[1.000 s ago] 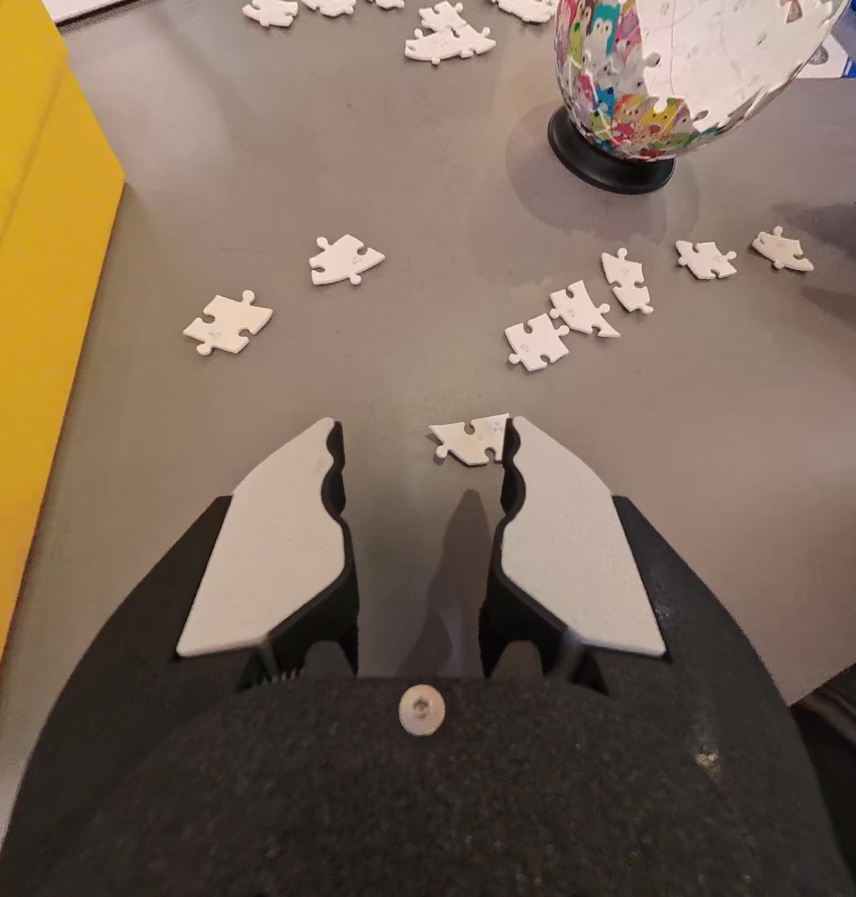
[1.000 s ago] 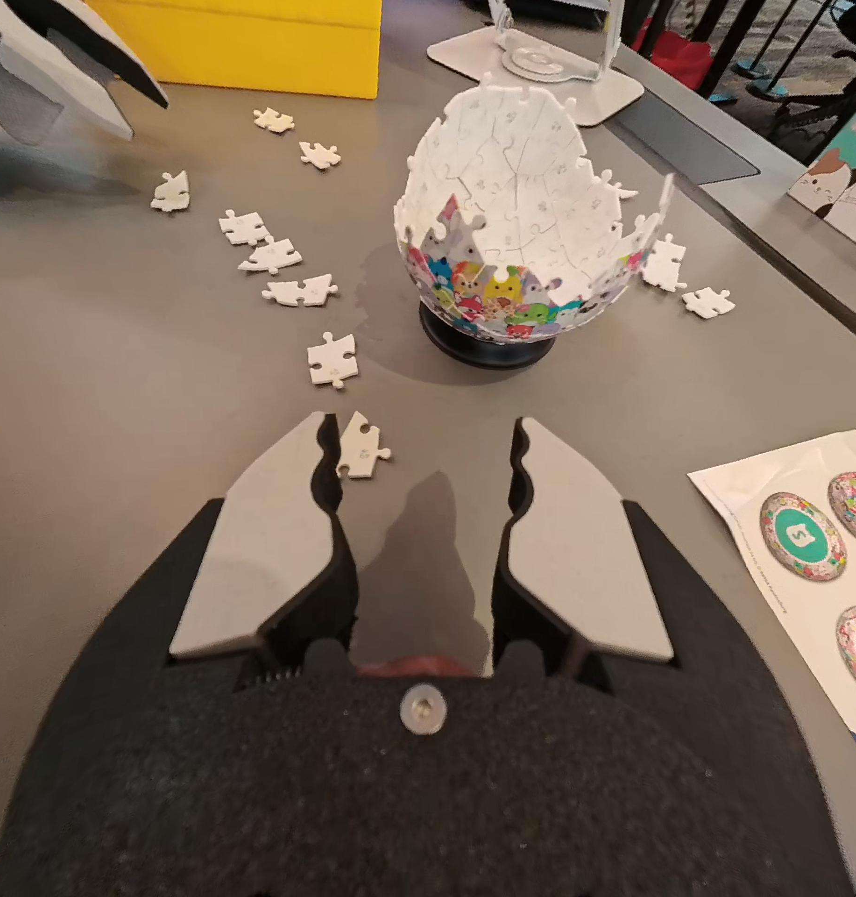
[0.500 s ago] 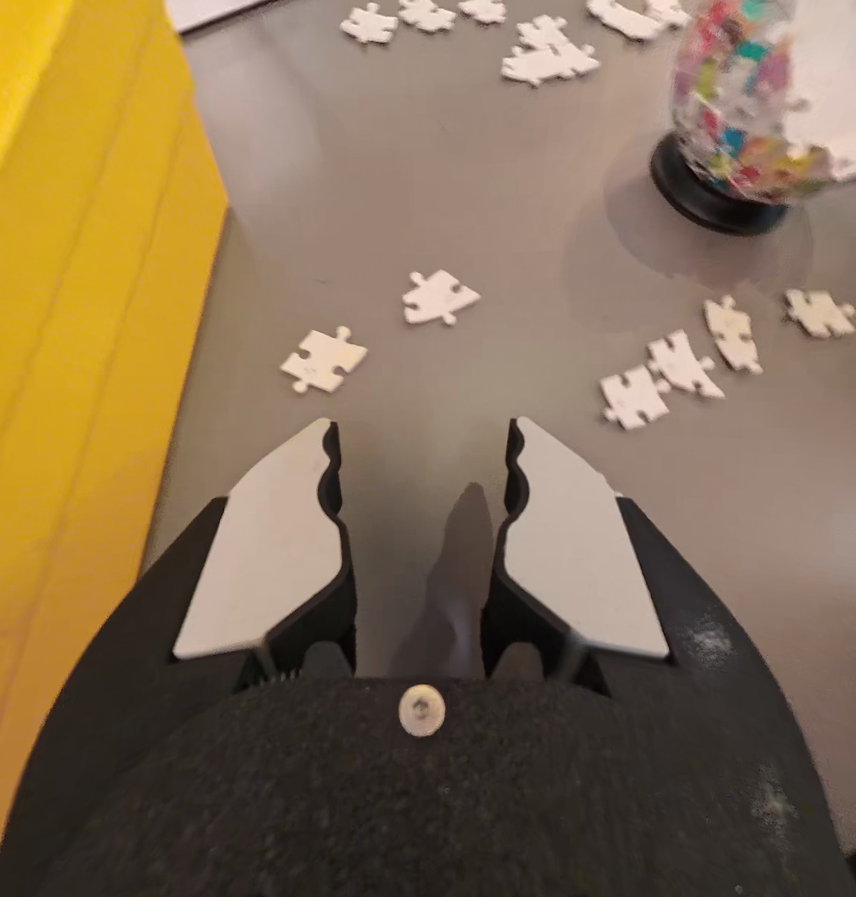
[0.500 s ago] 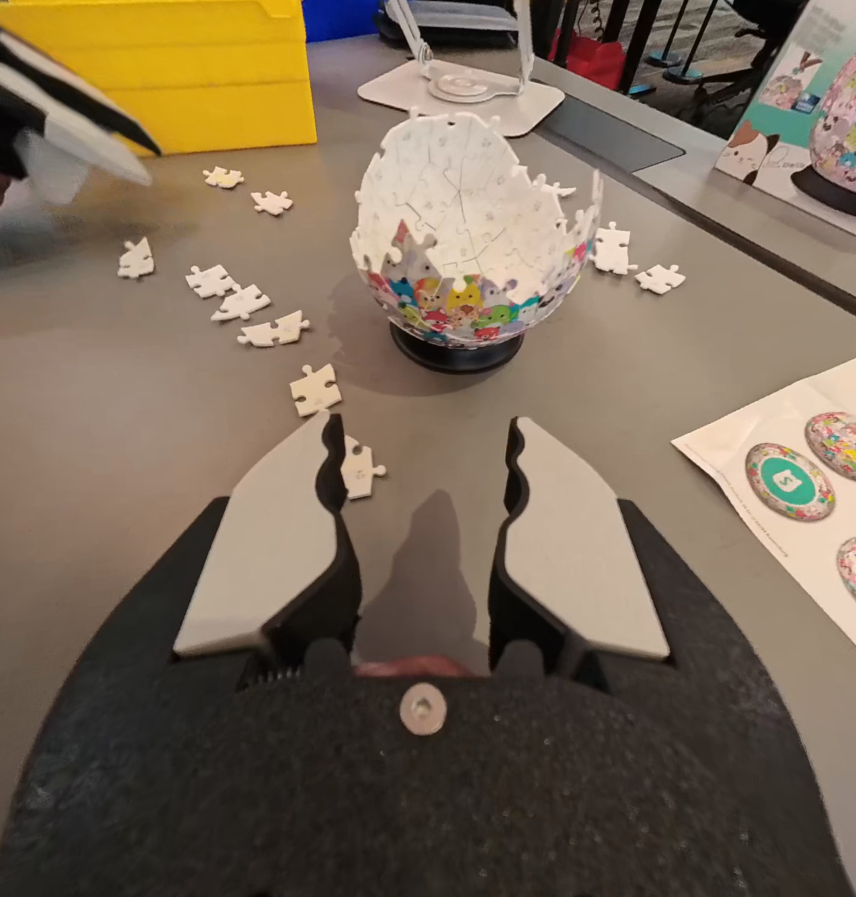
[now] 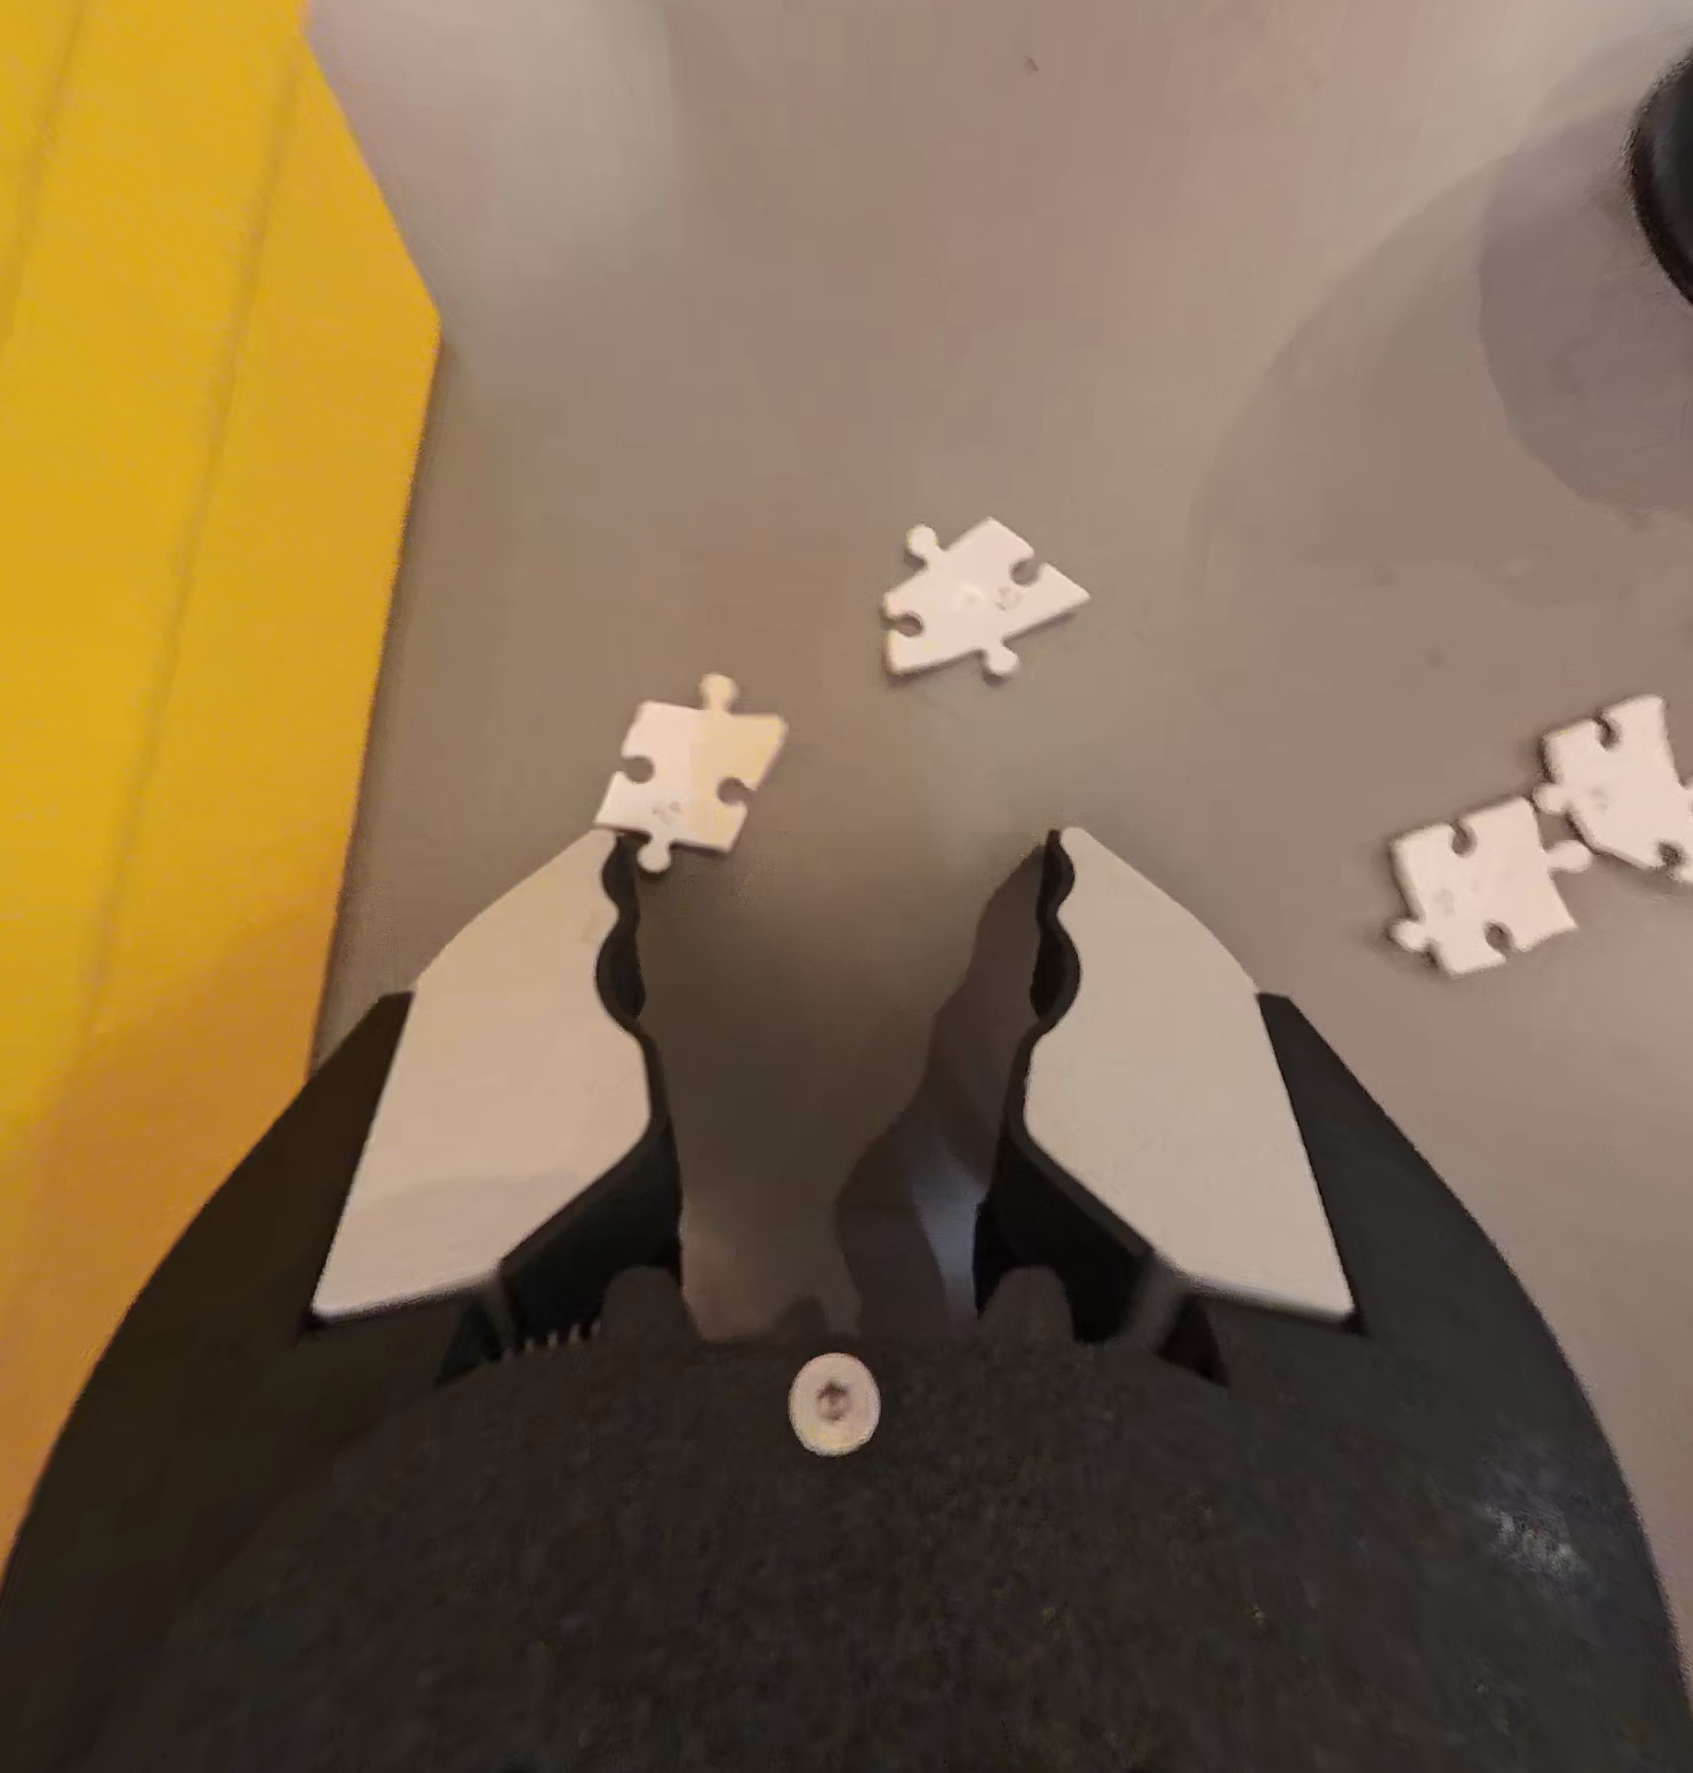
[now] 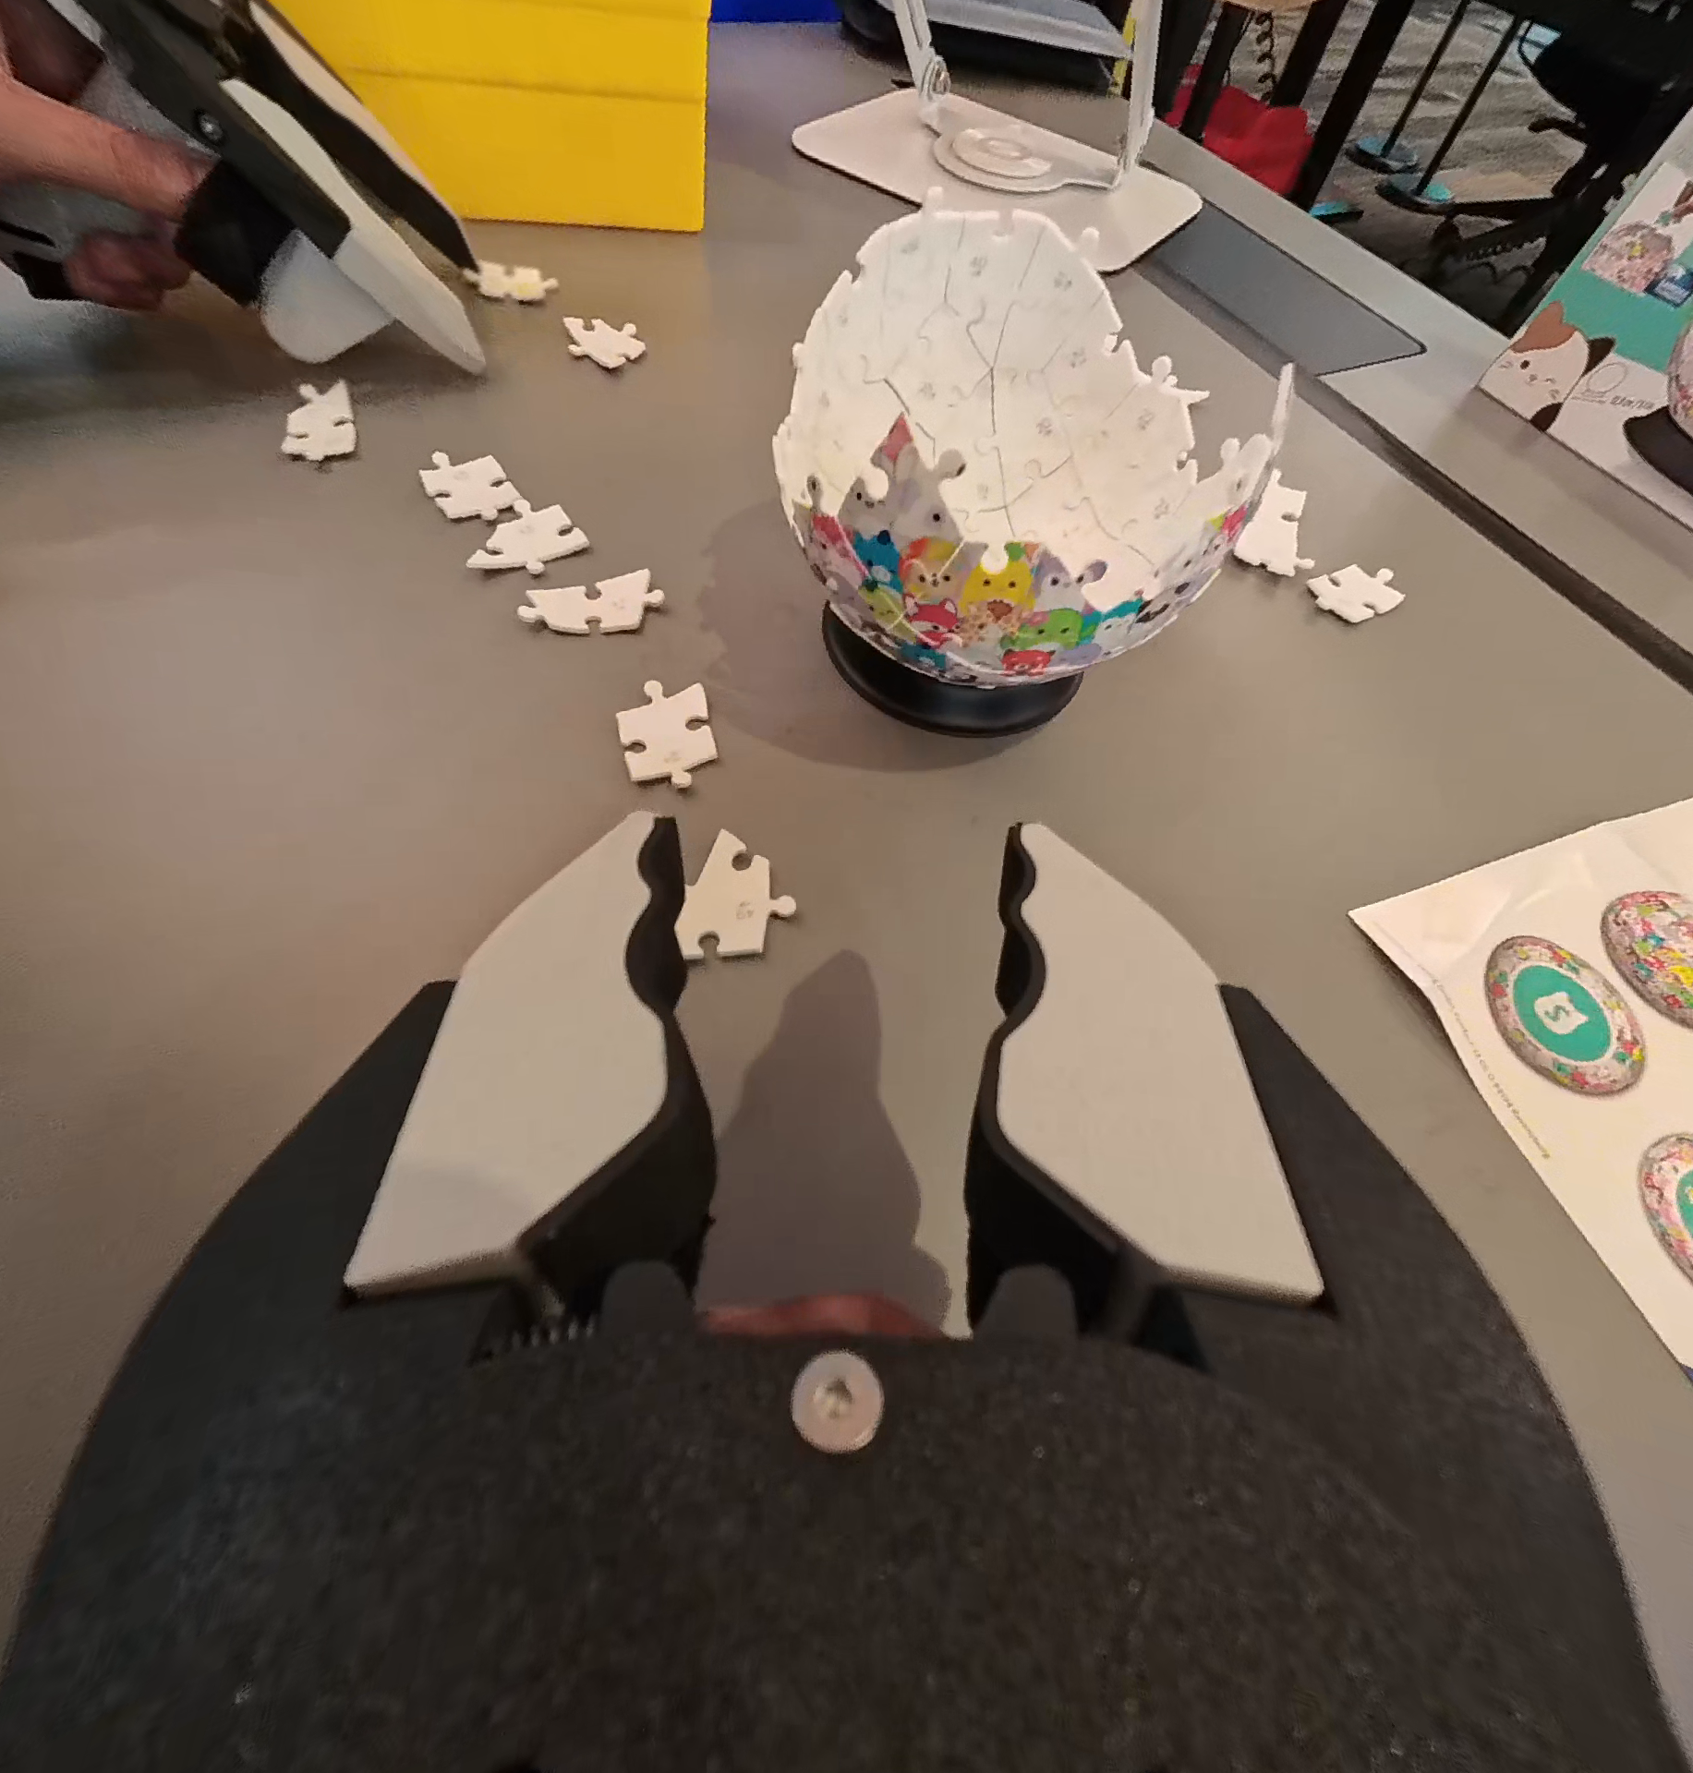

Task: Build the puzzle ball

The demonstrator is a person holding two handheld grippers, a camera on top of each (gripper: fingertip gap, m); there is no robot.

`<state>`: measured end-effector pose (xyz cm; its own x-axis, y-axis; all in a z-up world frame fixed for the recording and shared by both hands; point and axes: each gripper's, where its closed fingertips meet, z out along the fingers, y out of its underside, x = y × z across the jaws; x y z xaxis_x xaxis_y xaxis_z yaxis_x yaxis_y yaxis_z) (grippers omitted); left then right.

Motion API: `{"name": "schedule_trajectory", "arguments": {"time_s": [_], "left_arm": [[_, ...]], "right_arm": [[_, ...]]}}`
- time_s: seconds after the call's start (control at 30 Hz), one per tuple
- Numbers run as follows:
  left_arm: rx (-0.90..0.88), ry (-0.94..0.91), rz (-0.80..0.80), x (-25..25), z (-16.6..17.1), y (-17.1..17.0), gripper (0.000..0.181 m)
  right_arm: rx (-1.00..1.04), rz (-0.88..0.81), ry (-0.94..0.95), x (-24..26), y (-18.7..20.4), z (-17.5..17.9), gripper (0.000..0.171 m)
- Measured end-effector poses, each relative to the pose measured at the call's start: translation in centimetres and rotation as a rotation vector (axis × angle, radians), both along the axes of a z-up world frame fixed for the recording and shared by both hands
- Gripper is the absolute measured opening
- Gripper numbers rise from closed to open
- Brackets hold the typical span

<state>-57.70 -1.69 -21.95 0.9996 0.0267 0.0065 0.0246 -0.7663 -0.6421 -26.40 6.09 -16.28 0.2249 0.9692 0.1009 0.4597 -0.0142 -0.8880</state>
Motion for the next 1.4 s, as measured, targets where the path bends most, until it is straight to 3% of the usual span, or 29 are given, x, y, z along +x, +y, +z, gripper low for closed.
{"name": "schedule_trajectory", "arguments": {"time_s": [0.1,0.37,0.43,0.57,0.83,0.93,1.1,1.27,1.4], "left_arm": [[0.022,0.003,-0.042,1.4,0.6,-0.1,0.077],[0.005,0.120,-0.020,-2.0,0.3,1.6,0.078],[0.008,0.054,-0.029,-1.8,0.2,2.0,0.066],[0.018,0.034,-0.027,-1.9,0.1,1.7,0.021],[0.003,0.063,-0.108,-0.7,0.4,0.7,0.019],[0.067,0.049,-0.243,2.3,2.7,0.6,0.019],[0.238,0.154,-0.646,12.6,9.2,0.1,0.019],[0.280,0.334,-0.964,21.5,11.6,-1.2,0.019],[0.324,0.432,-1.089,25.8,12.6,-2.0,0.019]], "right_arm": [[-0.012,0.005,0.012,0.1,0.0,0.2,0.063],[-0.007,0.006,0.008,0.4,0.0,0.4,0.063],[-0.012,0.006,0.011,0.4,0.0,0.4,0.063],[-0.012,0.001,0.009,0.6,0.1,0.4,0.063],[-0.009,0.021,0.012,0.2,-0.5,0.6,0.062],[-0.028,0.047,0.038,-0.4,-1.0,1.3,0.058],[-0.233,0.215,0.130,-3.4,-4.4,5.0,0.049],[-0.493,0.367,0.124,-5.7,-7.2,6.3,0.033],[-0.658,0.408,0.152,-5.5,-8.7,6.1,0.023]]}}
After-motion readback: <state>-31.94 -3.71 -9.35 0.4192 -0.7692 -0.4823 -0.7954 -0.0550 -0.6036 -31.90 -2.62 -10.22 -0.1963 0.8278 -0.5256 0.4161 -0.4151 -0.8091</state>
